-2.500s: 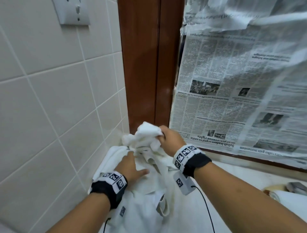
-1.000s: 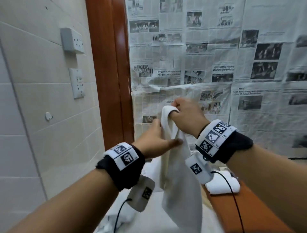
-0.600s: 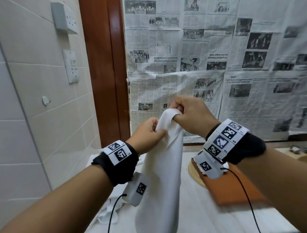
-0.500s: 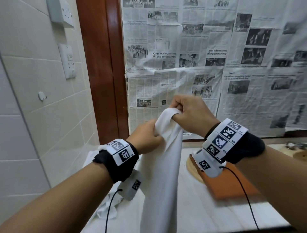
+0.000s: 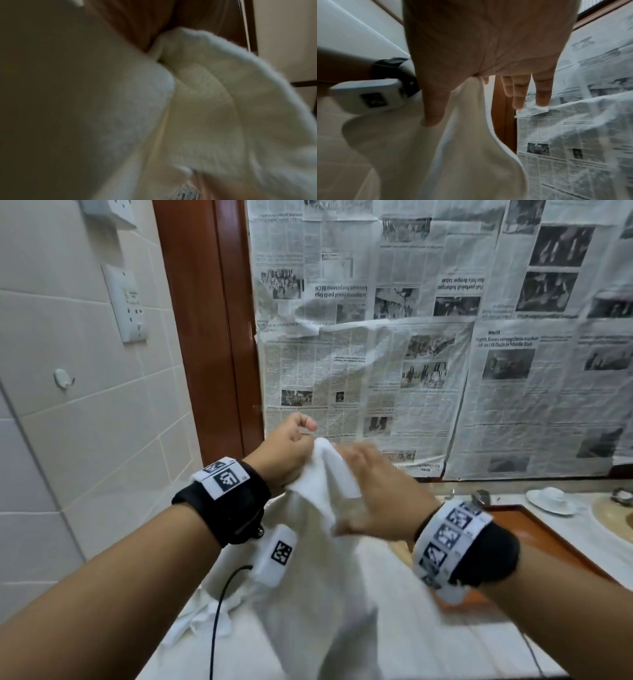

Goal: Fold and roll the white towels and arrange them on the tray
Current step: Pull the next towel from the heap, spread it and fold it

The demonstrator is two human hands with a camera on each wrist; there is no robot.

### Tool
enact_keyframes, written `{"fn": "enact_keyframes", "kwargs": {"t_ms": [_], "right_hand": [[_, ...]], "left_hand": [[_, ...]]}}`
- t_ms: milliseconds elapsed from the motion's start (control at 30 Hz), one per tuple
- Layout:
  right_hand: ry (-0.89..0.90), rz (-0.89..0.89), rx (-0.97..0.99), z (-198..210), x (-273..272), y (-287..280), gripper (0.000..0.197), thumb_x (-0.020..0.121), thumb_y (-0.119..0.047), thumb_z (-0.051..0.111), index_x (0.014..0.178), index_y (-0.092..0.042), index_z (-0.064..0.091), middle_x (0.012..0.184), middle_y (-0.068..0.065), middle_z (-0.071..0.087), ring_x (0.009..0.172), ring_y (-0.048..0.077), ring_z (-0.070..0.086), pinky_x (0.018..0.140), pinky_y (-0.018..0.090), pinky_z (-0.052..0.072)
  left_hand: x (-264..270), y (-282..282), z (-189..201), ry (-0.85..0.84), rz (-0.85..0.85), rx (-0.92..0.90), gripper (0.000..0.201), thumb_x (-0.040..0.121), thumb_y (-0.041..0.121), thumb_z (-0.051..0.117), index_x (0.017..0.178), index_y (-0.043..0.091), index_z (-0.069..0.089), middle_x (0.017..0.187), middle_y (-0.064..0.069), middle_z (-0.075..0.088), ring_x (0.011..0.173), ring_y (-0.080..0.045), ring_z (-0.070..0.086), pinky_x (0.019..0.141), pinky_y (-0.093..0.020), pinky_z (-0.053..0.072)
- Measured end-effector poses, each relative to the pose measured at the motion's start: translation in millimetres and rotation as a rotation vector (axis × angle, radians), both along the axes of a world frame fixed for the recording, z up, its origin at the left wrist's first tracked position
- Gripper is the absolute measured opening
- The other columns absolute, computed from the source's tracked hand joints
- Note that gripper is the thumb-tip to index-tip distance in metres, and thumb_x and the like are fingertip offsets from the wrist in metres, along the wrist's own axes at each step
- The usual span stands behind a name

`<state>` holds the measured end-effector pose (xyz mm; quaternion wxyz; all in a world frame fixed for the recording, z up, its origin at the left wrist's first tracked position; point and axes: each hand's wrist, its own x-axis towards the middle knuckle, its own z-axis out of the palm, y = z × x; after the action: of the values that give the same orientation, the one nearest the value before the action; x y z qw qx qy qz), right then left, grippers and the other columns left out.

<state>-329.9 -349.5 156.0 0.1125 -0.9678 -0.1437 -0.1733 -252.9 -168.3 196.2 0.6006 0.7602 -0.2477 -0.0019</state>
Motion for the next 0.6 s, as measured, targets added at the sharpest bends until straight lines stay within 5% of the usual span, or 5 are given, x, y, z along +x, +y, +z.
{"fn": "enact_keyframes", "kwargs": {"t_ms": [133, 333, 400, 500, 600], "right_hand": [[-0.264, 0.153, 0.230, -21.7, 5.4, -7.9, 0.123, 0.062, -0.063, 0.081, 0.156, -0.020, 0.013, 0.149, 0.005, 0.022, 0.137, 0.018, 0.032, 0.110, 0.035, 0.039], [-0.566, 0.322, 0.304, -9.4, 20.5, -47.4, 0.030, 0.090, -0.020, 0.056, 0.115, -0.006, 0.064, 0.111, 0.009, 0.061, 0.099, 0.023, 0.059, 0.083, 0.036, 0.051], [-0.577, 0.288, 0.385, 4.0, 24.5, -60.6, 0.022, 0.090, -0.017, 0.052, 0.102, -0.006, 0.066, 0.092, 0.005, 0.065, 0.081, 0.017, 0.058, 0.071, 0.029, 0.047], [-0.558, 0.160, 0.479, 25.8, 30.4, -78.4, 0.016, 0.090, -0.015, 0.051, 0.095, -0.009, 0.065, 0.079, -0.004, 0.061, 0.068, 0.008, 0.051, 0.060, 0.012, 0.036], [-0.514, 0.119, 0.459, 35.6, 32.0, -87.6, 0.014, 0.091, -0.012, 0.050, 0.094, -0.010, 0.064, 0.075, -0.001, 0.062, 0.063, 0.013, 0.054, 0.055, 0.017, 0.038]], "left_hand": [[4.1, -28.4, 11.8, 0.096, 0.061, -0.054, 0.028, 0.094, -0.005, 0.031, 0.094, 0.020, 0.043, 0.064, -0.002, 0.039, 0.050, -0.014, 0.035, 0.044, -0.025, 0.028], [4.9, -62.1, 0.8, 0.134, 0.106, -0.027, 0.023, 0.095, 0.001, 0.040, 0.086, 0.021, 0.046, 0.067, -0.005, 0.044, 0.052, -0.017, 0.039, 0.050, -0.029, 0.029], [-4.8, -72.5, -2.0, 0.155, 0.038, -0.061, 0.008, 0.097, 0.023, 0.050, 0.089, 0.020, 0.049, 0.072, -0.006, 0.048, 0.060, -0.018, 0.043, 0.057, -0.033, 0.034], [-19.2, -79.6, -7.9, -0.073, -0.007, 0.202, 0.059, 0.072, 0.072, 0.062, 0.094, 0.018, 0.053, 0.079, -0.001, 0.057, 0.068, -0.013, 0.050, 0.064, -0.032, 0.040], [-32.9, -83.5, -17.4, -0.277, 0.035, 0.491, 0.074, 0.053, 0.082, 0.071, 0.091, 0.021, 0.054, 0.081, 0.002, 0.064, 0.068, -0.010, 0.055, 0.063, -0.031, 0.047]]}}
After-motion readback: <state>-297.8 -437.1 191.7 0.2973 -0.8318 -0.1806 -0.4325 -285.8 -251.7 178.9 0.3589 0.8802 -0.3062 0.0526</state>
